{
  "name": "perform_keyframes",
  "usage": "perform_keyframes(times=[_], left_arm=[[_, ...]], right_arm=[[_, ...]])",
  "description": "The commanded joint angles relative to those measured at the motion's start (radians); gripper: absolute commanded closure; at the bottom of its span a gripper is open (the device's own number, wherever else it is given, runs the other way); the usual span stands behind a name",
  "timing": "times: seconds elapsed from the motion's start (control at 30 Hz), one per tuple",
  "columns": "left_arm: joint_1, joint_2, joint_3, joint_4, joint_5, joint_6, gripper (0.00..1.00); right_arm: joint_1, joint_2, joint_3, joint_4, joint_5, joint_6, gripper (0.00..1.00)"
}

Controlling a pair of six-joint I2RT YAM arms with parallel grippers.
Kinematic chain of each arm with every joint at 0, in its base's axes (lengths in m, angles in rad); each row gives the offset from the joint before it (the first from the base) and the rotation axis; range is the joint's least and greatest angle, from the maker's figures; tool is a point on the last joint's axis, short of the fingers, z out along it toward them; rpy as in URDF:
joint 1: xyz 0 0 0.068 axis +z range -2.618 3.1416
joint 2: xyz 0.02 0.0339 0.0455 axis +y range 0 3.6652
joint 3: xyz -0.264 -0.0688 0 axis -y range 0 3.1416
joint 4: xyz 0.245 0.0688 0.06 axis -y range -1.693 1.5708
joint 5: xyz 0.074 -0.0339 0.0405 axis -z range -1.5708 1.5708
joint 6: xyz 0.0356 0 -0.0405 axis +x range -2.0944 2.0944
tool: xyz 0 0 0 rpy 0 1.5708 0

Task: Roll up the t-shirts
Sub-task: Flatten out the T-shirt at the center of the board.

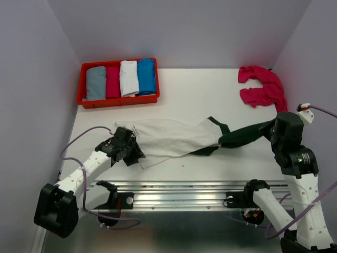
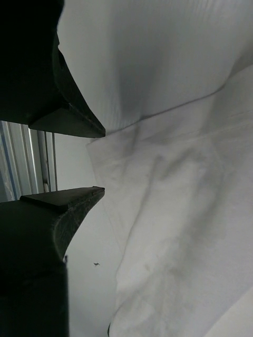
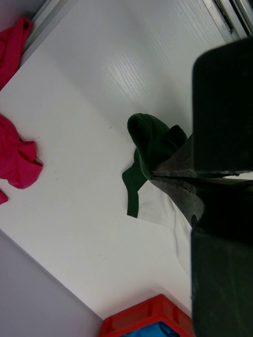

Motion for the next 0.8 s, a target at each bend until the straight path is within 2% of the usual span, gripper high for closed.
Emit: perform_keyframes(times=[0.0, 0.13, 0.53, 0.6, 0.67, 0.7, 0.77], left_arm=[[-0.079, -0.038, -0.027, -0.02, -0.052, -0.105, 0.47], [-0.142, -0.015, -0.035, -0.014, -0.074, -0.156, 0.46], [-0.205, 0.16, -0.05, 0.078, -0.129, -0.179, 0.45], [-0.203, 0.184, -0.027, 0.08, -0.146, -0.177, 0.54], [-0.203, 0.197, 0.014, 0.045, -0.177, -0.157, 0.79], [-0.203, 0.2, 0.072, 0.022, -0.192, -0.147, 1.0], [-0.194, 0.18, 0.147, -0.066, -0.264, -0.104, 1.0]], right_arm=[[-0.004, -0.006, 0.004, 0.037, 0.0, 0.004, 0.99], [-0.004, -0.005, 0.001, 0.04, -0.009, 0.013, 0.99], [-0.004, -0.006, 0.0, 0.045, -0.02, 0.012, 0.99], [-0.004, -0.005, -0.002, 0.047, -0.02, 0.012, 0.99], [-0.004, -0.003, -0.003, 0.048, -0.02, 0.01, 0.99], [-0.004, 0.0, -0.002, 0.053, -0.022, 0.008, 0.99], [-0.004, 0.015, 0.016, 0.06, -0.019, -0.007, 0.99]])
